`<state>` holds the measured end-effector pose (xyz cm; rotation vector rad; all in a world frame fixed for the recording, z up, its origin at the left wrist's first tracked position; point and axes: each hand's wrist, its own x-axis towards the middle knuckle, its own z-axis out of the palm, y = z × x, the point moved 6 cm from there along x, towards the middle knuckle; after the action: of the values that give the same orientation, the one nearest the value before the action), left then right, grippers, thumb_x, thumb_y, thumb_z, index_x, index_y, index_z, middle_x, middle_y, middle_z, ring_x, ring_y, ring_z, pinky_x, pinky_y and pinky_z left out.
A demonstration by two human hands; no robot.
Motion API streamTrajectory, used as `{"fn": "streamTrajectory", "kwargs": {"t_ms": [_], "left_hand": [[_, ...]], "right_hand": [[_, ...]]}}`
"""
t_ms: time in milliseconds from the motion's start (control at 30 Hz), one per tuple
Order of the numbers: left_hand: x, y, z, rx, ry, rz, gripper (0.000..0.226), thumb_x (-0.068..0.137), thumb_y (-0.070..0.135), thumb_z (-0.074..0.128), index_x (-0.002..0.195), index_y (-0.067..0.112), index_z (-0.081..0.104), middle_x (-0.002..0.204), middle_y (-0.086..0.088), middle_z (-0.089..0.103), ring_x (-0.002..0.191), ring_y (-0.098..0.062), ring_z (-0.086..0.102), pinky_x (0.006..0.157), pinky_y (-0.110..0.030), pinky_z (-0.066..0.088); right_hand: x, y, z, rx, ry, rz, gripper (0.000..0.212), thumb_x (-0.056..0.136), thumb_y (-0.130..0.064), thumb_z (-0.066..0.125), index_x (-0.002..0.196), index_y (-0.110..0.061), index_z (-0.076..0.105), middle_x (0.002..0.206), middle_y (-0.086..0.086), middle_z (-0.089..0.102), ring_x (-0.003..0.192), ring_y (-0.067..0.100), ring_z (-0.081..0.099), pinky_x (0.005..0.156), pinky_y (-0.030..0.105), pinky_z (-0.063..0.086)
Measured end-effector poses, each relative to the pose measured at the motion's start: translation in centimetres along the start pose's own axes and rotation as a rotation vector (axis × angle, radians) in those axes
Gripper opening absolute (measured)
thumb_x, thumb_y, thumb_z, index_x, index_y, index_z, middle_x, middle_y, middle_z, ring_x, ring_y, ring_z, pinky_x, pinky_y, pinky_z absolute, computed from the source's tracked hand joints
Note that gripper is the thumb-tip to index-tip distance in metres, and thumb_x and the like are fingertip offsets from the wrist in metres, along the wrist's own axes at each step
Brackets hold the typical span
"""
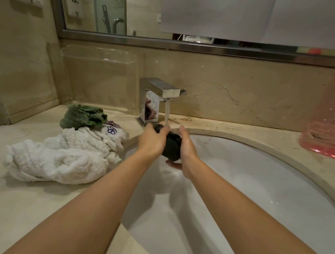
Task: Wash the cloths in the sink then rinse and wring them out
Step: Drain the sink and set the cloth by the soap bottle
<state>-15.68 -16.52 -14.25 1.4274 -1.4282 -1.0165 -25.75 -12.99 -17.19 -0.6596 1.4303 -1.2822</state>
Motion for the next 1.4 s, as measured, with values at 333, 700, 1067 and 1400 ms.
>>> {"fn": "streamTrajectory", "kwargs": {"t_ms": [333, 700, 1067, 1400], "left_hand": [[-0.8, 1.2, -0.6, 0.068, 0.035, 0.147, 0.019, 0.088, 0.039, 0.058, 0.098, 0.022, 0.055, 0.091, 0.001, 0.06, 0.093, -0.023, 0.06, 0.087, -0.039, 0.053], [-1.2, 1.3, 0.1, 0.202, -0.029, 0.13, 0.041, 0.102, 0.039, 0.036, 0.093, 0.01, 0.063, 0.089, -0.009, 0.062, 0.081, -0.022, 0.057, 0.073, -0.034, 0.045], [-2.1, 0.3, 0.9, 0.025, -0.261, -0.131, 0.031, 0.1, 0.017, 0.035, 0.083, 0.01, 0.059, 0.059, -0.006, 0.054, 0.055, -0.02, 0.052, 0.046, -0.025, 0.035], [-1.9, -1.5, 1.3, -0.087, -0.444, -0.401, 0.038, 0.096, 0.044, 0.048, 0.103, 0.009, 0.061, 0.097, -0.011, 0.068, 0.092, -0.027, 0.066, 0.078, -0.037, 0.056]], "right_hand": [[0.3, 0.9, 0.2, 0.254, -0.13, 0.116, 0.057, 0.091, -0.062, 0.047, 0.113, -0.011, 0.059, 0.097, 0.013, 0.066, 0.087, 0.025, 0.065, 0.06, 0.033, 0.055], [0.2, -0.5, 0.6, -0.146, 0.181, -0.186, 0.042, 0.096, -0.048, 0.046, 0.077, -0.015, 0.064, 0.084, 0.004, 0.067, 0.079, 0.022, 0.061, 0.069, 0.031, 0.046], [-2.0, -4.5, 0.9, -0.646, 0.208, -0.773, 0.054, 0.103, -0.03, 0.041, 0.051, -0.016, 0.046, 0.054, 0.001, 0.047, 0.058, 0.02, 0.047, 0.061, 0.03, 0.034], [-3.5, -4.5, 0.3, -0.81, 0.376, -1.419, 0.04, 0.097, -0.029, 0.042, 0.07, -0.007, 0.063, 0.057, 0.0, 0.055, 0.047, 0.015, 0.047, 0.044, 0.028, 0.042]]}}
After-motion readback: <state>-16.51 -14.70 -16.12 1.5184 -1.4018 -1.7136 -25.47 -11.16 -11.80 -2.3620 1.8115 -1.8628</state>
